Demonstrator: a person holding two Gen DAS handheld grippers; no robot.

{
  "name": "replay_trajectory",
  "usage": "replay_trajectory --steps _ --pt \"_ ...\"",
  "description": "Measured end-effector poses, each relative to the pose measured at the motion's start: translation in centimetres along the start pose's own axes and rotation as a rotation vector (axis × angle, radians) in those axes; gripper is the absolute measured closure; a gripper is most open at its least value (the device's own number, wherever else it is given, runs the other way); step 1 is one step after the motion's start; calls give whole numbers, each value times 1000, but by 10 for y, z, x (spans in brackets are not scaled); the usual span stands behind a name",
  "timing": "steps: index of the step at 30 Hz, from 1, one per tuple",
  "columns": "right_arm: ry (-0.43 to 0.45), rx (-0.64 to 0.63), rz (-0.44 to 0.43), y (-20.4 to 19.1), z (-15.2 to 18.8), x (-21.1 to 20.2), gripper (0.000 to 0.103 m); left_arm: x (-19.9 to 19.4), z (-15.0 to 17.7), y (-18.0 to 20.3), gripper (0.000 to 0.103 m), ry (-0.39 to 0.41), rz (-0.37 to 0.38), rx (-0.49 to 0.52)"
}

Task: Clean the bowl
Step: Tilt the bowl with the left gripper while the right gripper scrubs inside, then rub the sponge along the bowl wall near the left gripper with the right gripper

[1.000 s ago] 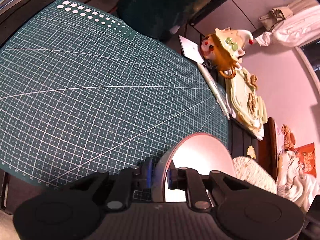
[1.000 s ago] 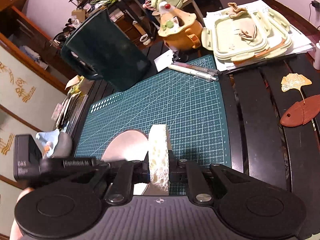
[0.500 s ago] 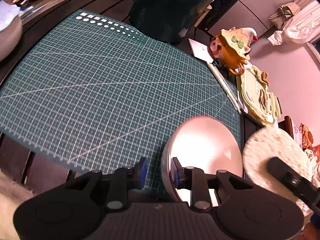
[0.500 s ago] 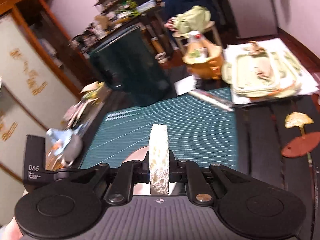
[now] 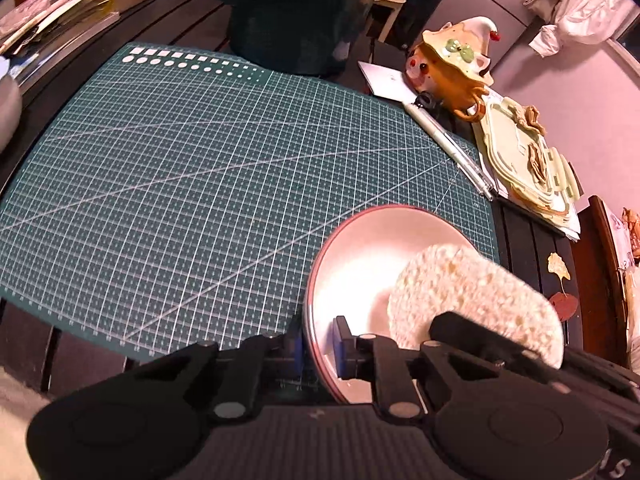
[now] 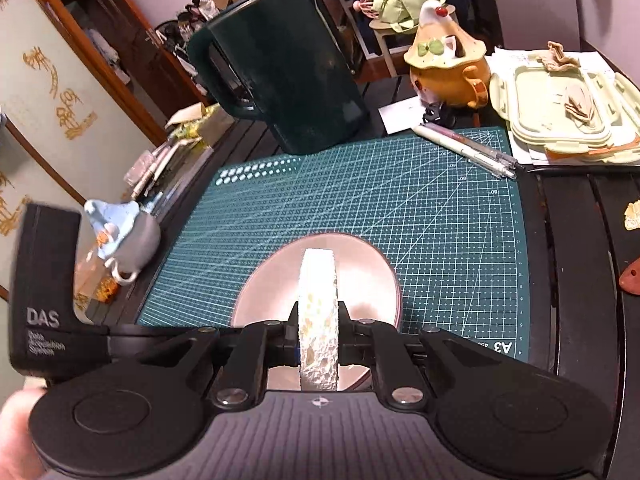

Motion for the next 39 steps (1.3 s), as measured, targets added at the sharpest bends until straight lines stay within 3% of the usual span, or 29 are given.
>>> replay_trajectory --steps 9,13,21,24,26,29,33,37,39 --pt "-21 -46 70 3 0 18 91 1 2 -2 87 -13 35 -20" --pt "19 -209 233 -6 -1 16 92 2 2 -3 87 -13 35 -22" --pt "131 -352 350 -23 -10 -15 91 4 -1 -9 87 -32 64 -76" --pt "157 -334 309 -27 -16 -28 91 15 -11 -20 87 -50 82 -125" --pt "104 -240 195 -24 -14 -24 91 10 -9 -21 87 -54 86 -141" --pt "11 -135 117 -16 -4 -8 91 17 -15 -27 88 -54 87 -150" --pt "-22 -114 132 -13 1 5 91 26 -26 -34 88 -48 82 -155" --pt "32 -202 270 -10 -1 1 91 26 -26 -35 88 -51 88 -164" --pt "53 -226 290 -13 -3 -3 91 24 -23 -36 87 -55 91 -167"
Point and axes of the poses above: each gripper's, at about its wrist camera, not at the fingertips, and x roughly the way its jaws point, y to its right, z to its underside, the point moved 9 cm from there along x, roughly the way its jaws point, and after that the axes turned 4 degrees about -x, right-handed, at the moved point
